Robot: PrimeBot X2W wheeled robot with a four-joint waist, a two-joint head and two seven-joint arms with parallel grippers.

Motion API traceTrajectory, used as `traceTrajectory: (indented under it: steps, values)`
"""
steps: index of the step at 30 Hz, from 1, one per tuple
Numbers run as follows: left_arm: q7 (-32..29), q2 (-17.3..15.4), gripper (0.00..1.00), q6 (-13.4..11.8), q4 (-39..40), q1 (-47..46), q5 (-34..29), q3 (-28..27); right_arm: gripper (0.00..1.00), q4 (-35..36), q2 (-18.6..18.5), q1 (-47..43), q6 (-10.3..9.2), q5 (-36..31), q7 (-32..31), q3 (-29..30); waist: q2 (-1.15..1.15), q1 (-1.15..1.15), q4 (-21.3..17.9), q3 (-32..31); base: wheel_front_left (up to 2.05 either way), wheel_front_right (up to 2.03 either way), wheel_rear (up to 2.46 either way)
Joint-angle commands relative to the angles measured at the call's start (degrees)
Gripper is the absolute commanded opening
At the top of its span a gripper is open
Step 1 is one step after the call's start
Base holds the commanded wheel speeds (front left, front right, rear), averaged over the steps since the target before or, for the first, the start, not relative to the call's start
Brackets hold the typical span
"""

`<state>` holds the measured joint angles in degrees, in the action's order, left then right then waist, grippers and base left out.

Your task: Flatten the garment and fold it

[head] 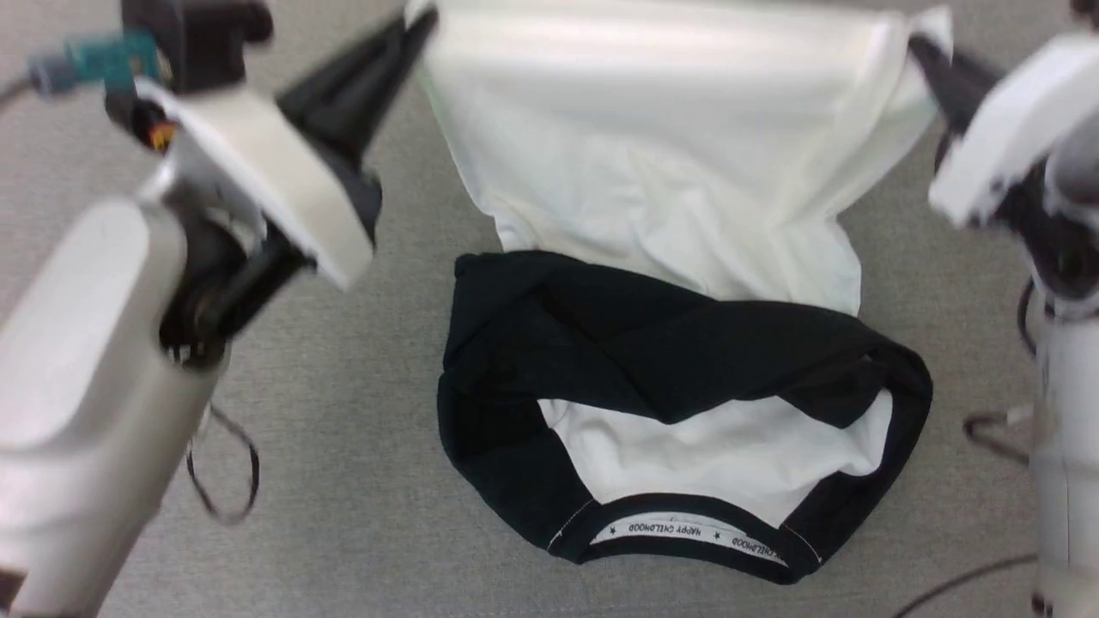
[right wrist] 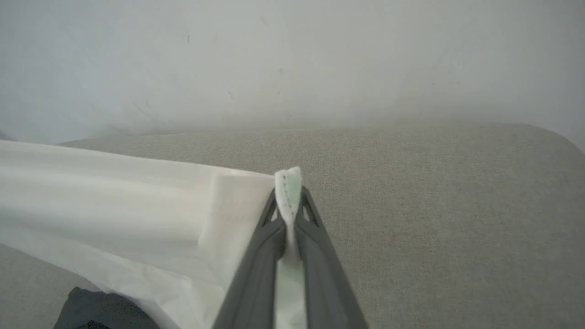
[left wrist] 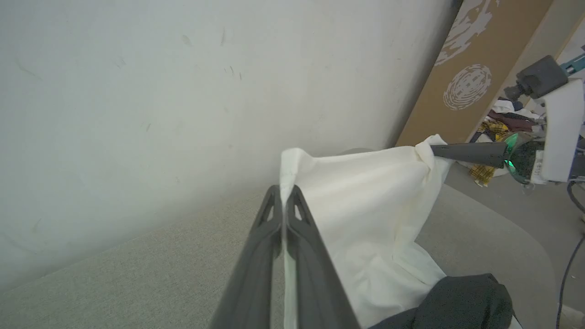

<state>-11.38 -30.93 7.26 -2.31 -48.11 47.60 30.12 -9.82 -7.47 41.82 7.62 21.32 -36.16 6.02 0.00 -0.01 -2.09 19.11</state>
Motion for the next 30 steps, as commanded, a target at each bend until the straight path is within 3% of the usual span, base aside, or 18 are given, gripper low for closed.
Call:
traceTrajectory:
  steps: [1,14,22,30]
  values:
    - [-0.1,-1.2,0.00,0.1,1.4,2.2,0.6,-0.1,0.00,1.7,-0.5,-3.0,-0.13,0.6,-1.0,0.4,0.00,0.01,1.4,-3.8,0.00,0.00,0.00]
    - [-3.6,-9.2,0.00,-6.8,18.5,26.0,5.6,1.9,0.00,21.8,2.8,-29.0,-0.13,5.1,-12.4,3.7,0.00,0.01,1.0,-9.7,0.00,0.00,0.00]
    - [-1.5,-10.1,0.00,-9.0,21.1,35.9,5.0,4.7,0.00,25.1,3.9,-39.0,-0.13,6.1,-16.5,4.7,0.00,0.01,1.1,-9.8,0.00,0.00,0.00]
    - [1.2,-8.7,0.00,-10.1,19.3,41.8,3.5,7.9,0.00,25.0,4.3,-46.1,-0.13,6.1,-19.0,5.8,0.00,0.01,1.6,-9.0,0.00,0.00,0.00]
